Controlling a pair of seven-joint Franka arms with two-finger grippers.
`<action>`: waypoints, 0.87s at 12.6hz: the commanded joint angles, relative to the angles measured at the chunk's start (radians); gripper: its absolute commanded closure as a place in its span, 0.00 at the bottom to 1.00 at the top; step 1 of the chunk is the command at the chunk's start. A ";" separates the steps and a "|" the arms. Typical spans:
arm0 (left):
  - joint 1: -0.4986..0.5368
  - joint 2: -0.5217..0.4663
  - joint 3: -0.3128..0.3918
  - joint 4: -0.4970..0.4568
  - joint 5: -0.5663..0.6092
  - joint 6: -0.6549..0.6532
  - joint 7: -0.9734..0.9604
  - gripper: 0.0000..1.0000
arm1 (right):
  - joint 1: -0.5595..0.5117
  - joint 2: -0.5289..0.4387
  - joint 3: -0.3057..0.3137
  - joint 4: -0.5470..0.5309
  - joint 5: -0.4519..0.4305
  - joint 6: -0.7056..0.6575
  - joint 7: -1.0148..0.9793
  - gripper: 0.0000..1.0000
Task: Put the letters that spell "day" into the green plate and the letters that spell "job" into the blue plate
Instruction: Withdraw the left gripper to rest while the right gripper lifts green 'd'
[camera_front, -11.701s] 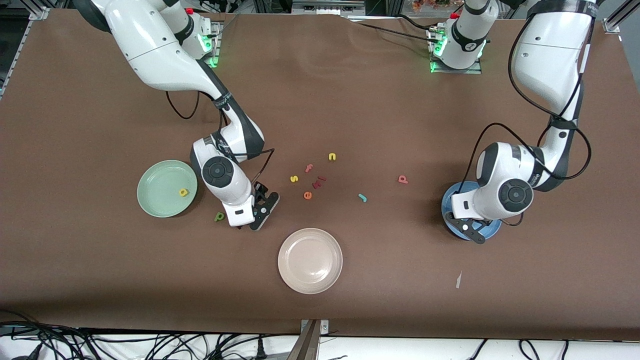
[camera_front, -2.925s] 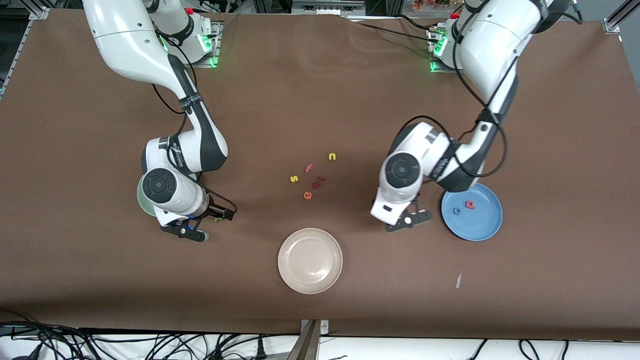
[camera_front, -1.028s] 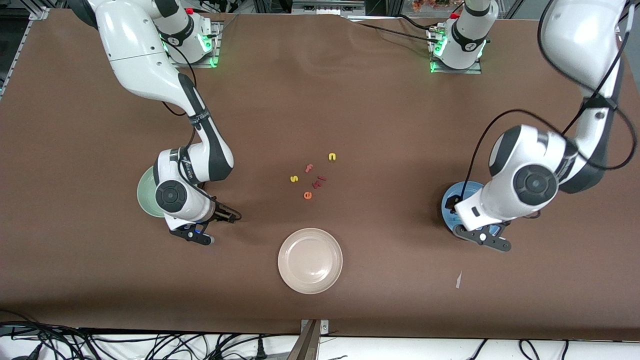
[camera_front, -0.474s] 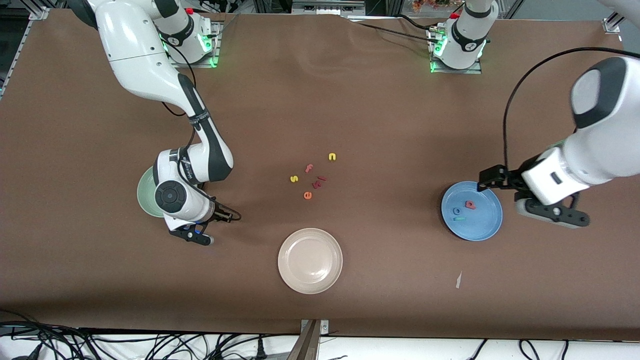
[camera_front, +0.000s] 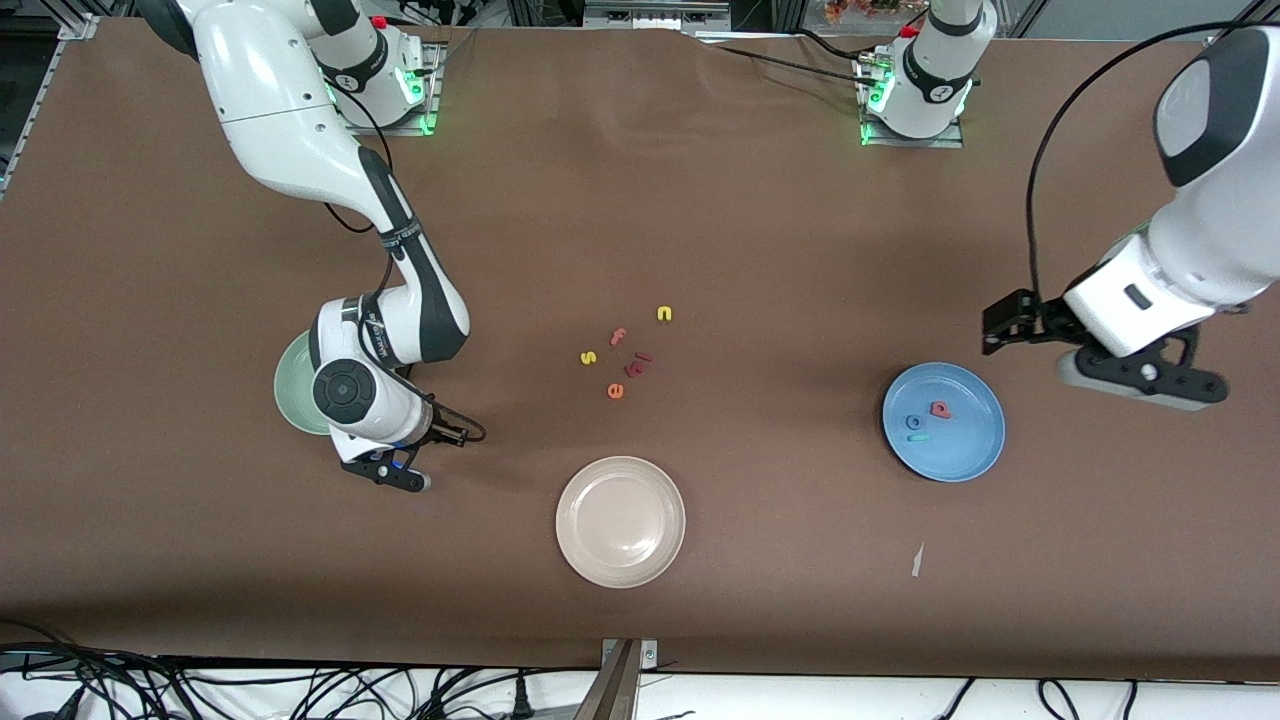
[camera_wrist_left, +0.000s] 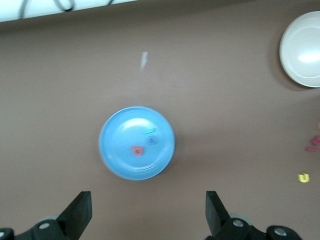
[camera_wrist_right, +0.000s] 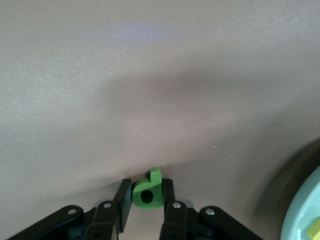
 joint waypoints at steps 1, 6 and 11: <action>-0.084 -0.192 0.122 -0.208 -0.032 0.023 0.001 0.00 | 0.002 0.023 -0.001 0.019 0.005 0.017 -0.017 0.86; -0.095 -0.315 0.146 -0.310 -0.032 0.037 0.003 0.00 | 0.004 0.018 -0.001 0.020 0.005 0.016 -0.019 1.00; -0.092 -0.286 0.143 -0.223 -0.034 -0.090 0.011 0.00 | 0.001 -0.014 -0.003 0.046 0.015 -0.062 -0.025 1.00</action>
